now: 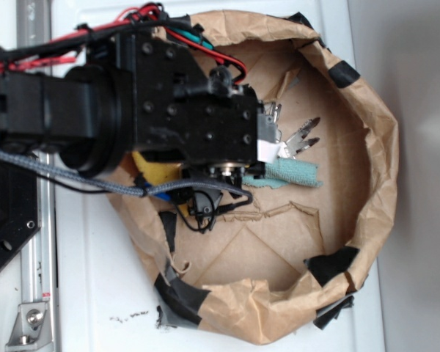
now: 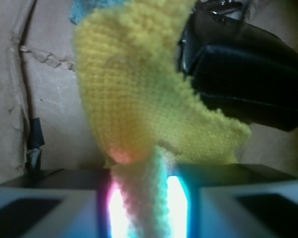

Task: Grab the yellow cloth.

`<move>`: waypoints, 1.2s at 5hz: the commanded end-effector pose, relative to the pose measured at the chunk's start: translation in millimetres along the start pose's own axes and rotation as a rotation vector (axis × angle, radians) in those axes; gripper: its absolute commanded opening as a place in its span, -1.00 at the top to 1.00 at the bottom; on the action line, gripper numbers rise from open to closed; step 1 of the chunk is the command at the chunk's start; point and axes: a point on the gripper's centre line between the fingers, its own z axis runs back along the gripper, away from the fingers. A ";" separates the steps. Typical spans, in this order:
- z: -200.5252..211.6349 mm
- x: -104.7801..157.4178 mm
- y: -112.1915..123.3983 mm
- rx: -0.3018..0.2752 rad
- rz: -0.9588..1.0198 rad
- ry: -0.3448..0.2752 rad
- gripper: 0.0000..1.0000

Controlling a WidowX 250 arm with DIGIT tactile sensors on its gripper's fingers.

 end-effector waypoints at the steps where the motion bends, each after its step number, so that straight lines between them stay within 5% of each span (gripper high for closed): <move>1: 49.5 -4.4 4.3 -0.011 -0.002 -0.219 1.00; 2: 88.4 -8.7 0.6 -0.026 -0.005 -0.281 1.00; 4: 145.5 -2.6 -6.0 -0.097 0.041 -0.285 1.00; 6: 124.8 14.3 -8.0 -0.091 0.047 -0.234 1.00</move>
